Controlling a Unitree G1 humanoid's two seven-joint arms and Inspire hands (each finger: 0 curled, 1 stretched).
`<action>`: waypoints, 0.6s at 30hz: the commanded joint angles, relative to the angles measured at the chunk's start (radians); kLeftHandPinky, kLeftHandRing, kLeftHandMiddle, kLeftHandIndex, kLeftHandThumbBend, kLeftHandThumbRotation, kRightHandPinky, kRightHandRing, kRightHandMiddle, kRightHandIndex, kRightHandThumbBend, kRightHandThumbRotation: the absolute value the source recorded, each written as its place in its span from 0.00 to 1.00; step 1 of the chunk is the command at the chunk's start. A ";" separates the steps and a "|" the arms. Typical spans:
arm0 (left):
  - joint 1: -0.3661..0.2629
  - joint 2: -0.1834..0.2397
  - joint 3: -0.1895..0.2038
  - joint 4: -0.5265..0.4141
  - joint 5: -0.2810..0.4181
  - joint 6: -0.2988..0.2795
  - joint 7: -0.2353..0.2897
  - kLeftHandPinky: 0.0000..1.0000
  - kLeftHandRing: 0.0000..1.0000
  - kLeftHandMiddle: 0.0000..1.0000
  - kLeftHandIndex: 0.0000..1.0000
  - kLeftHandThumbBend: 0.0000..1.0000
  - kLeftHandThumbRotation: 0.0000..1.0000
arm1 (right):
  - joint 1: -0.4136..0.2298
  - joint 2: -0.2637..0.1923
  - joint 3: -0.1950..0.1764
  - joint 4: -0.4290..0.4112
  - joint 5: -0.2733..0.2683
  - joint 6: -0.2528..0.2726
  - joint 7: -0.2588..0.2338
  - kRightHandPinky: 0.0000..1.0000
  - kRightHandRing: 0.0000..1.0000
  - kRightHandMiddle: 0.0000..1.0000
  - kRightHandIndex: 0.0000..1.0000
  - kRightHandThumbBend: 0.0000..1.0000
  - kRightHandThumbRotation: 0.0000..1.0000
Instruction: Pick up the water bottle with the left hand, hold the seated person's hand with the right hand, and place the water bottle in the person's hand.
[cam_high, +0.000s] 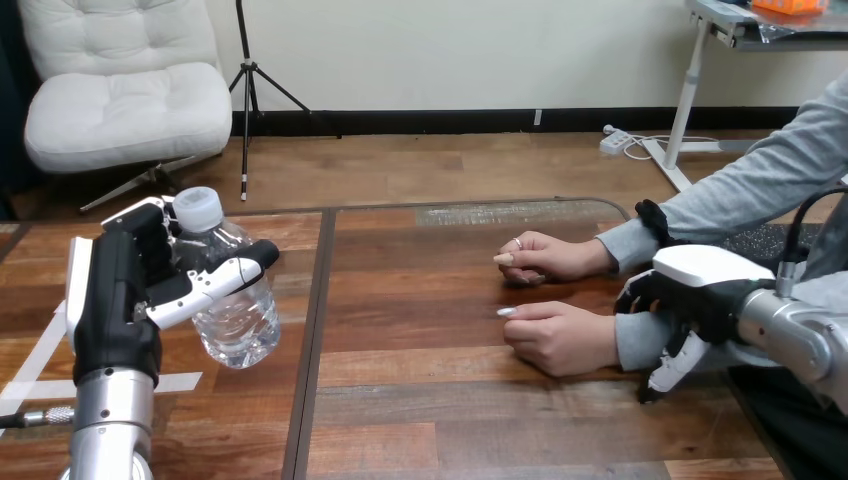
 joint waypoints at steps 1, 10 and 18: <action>-0.048 0.008 0.002 -0.048 -0.012 -0.043 -0.004 0.28 0.34 0.39 0.39 0.69 0.00 | -0.070 0.022 0.013 0.002 -0.011 0.001 -0.037 0.63 0.73 0.74 0.74 0.92 0.20; -0.046 0.004 0.002 -0.044 -0.014 -0.046 -0.004 0.28 0.34 0.39 0.39 0.70 0.00 | -0.070 0.031 0.026 0.008 -0.019 0.007 -0.057 0.63 0.72 0.73 0.72 0.87 0.23; -0.043 0.003 0.002 -0.048 -0.011 -0.045 0.000 0.28 0.34 0.39 0.39 0.70 0.00 | -0.069 0.036 0.033 0.010 -0.024 0.004 -0.076 0.62 0.70 0.71 0.70 0.82 0.24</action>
